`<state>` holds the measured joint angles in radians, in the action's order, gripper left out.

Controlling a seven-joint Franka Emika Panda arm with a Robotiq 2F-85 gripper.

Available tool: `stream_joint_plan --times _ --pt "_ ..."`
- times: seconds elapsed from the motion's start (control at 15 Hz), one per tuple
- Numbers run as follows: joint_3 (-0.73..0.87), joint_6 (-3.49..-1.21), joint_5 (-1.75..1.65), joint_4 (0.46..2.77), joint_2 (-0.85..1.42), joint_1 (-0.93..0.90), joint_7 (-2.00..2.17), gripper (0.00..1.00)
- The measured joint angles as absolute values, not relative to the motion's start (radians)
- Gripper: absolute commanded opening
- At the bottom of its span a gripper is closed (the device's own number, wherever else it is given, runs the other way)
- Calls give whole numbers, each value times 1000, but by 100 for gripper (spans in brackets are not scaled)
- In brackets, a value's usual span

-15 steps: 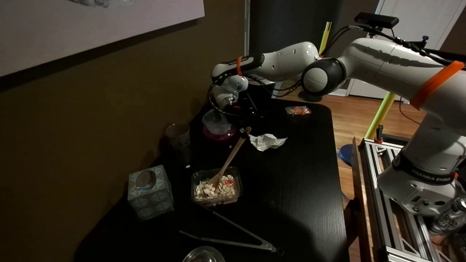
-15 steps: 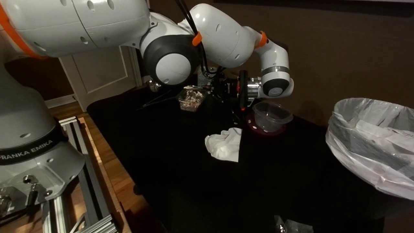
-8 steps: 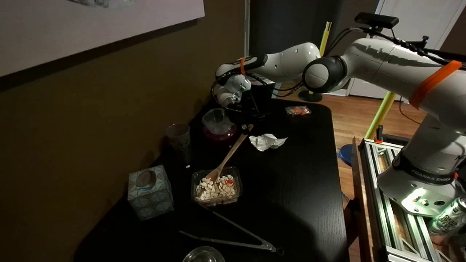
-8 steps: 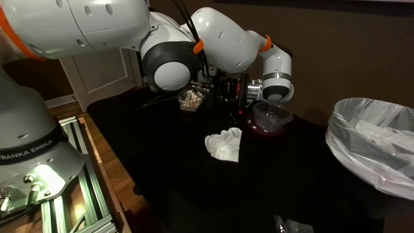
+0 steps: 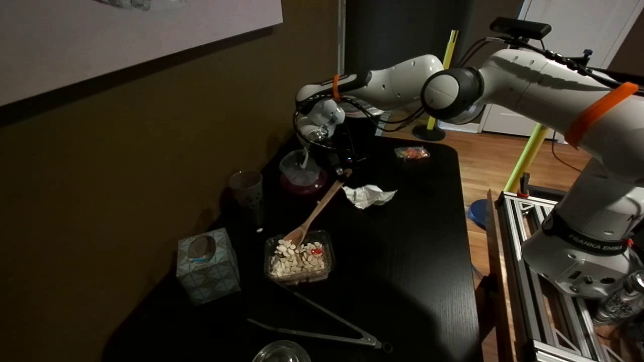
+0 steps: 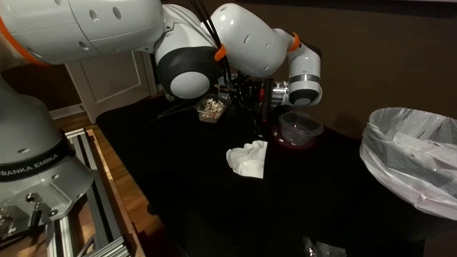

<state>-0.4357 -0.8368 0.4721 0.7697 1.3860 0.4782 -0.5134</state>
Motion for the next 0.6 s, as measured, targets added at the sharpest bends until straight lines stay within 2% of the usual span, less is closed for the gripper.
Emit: stream_joint_plan --times 0.6 --pt "-440 -843 442 775 1277 474 -601 3"
